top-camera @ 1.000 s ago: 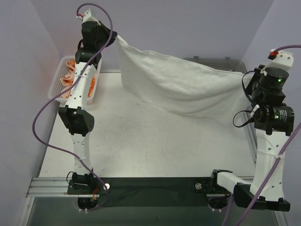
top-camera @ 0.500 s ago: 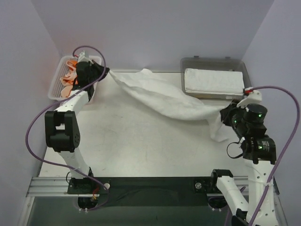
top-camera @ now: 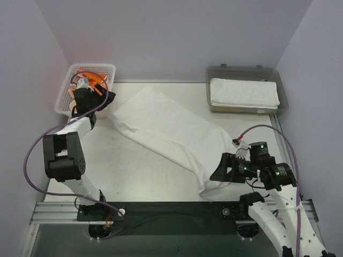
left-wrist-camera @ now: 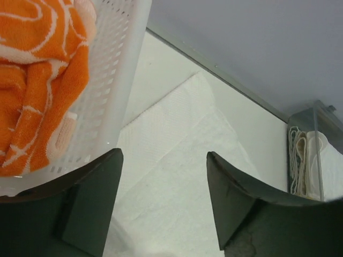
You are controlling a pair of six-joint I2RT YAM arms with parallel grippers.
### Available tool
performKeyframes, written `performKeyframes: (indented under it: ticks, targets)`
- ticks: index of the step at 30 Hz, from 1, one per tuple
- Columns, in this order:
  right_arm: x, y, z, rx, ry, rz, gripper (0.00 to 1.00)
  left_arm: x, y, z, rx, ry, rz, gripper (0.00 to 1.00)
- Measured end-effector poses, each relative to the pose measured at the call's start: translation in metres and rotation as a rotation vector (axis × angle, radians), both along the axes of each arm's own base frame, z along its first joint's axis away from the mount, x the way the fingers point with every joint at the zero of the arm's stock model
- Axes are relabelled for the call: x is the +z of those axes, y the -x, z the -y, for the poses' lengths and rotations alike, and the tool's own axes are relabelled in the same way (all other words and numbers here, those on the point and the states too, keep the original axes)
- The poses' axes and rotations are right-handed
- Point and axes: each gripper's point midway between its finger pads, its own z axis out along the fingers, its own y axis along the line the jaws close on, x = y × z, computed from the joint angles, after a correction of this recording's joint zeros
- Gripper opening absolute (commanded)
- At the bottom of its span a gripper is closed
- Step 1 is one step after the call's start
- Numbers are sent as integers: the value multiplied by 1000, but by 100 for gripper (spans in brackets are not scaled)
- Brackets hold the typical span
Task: Fold and stack the towels
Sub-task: Flatten out the crumpled towel
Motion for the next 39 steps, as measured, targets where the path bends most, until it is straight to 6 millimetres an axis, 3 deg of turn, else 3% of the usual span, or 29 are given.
performKeyframes:
  ticks: [3,6,9,12,14,17,19,22,27,30,33,39]
  targets:
    - [-17,35,-11,132,8,-144,79,29,1,-2,1,-19,58,82]
    - [-19,65,-20,311,52,-200,79,65,6,-3,6,-37,115,84]
    - [-14,78,-24,432,121,-205,78,110,19,-5,22,-70,175,84]
    - [-11,59,-23,418,238,-152,73,150,41,2,33,-114,221,84]
    - [-12,35,-18,351,325,-100,72,166,61,24,12,-146,231,84]
    - [-13,-10,-14,249,423,-56,69,173,98,96,-106,-169,238,83]
    - [-19,-42,-9,167,463,-49,67,155,122,139,-194,-176,208,82]
    - [-40,-81,1,72,527,-75,66,106,142,179,-269,-214,99,80]
    - [-84,-113,7,38,631,-146,65,4,136,219,-329,-338,-134,79]
    - [-105,-118,9,40,666,-179,64,-45,125,236,-349,-401,-240,79]
    - [-120,-113,12,48,686,-213,63,-82,106,245,-345,-447,-318,79]
    - [-140,-84,14,83,705,-287,60,-120,54,248,-312,-471,-410,78]
